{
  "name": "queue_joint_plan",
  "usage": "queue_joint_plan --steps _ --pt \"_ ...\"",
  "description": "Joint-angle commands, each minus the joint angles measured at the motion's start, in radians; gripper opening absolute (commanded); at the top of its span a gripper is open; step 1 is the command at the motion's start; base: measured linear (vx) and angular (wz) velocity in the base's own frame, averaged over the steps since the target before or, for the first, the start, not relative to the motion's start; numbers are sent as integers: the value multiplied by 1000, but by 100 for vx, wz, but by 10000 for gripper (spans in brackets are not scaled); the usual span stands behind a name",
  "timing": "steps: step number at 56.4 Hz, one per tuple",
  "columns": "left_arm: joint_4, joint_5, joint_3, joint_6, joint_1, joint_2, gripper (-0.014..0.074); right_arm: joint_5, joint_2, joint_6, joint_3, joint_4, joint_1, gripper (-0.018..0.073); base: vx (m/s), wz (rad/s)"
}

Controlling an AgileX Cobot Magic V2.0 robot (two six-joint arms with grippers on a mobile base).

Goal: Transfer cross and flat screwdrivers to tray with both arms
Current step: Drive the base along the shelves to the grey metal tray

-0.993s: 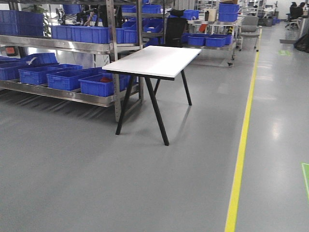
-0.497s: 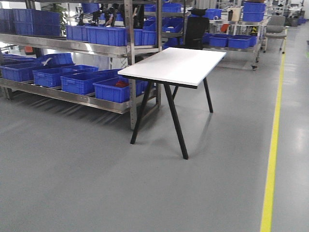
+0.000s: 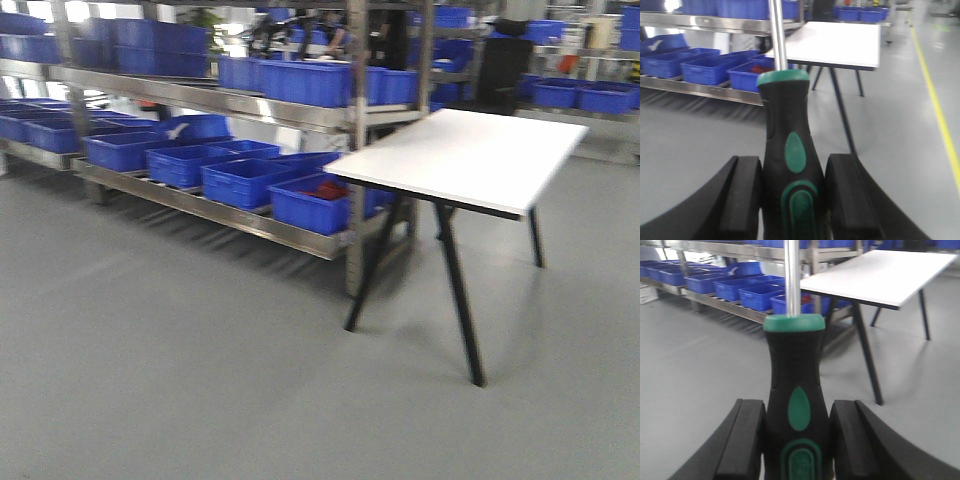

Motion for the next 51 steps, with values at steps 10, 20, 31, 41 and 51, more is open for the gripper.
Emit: queue_joint_plan --steps 10,20,31,41,51 --pt "-13 -88 -26 -2 -5 -4 3 -95 3 -2 -30 4 -2 -8 56 64" --pt "-13 -89 -26 -2 -5 -4 3 -94 3 -2 -30 4 -2 -8 57 72" --pt "-13 -89 -26 -2 -5 -3 3 -95 6 -2 -30 4 -2 -8 55 64" --pt "-13 -87 -26 -2 -5 -5 3 -95 6 -2 -30 4 -2 -8 53 49" --pt "-13 -85 -26 -2 -5 -5 3 -94 6 -2 -30 4 -2 -8 52 38"
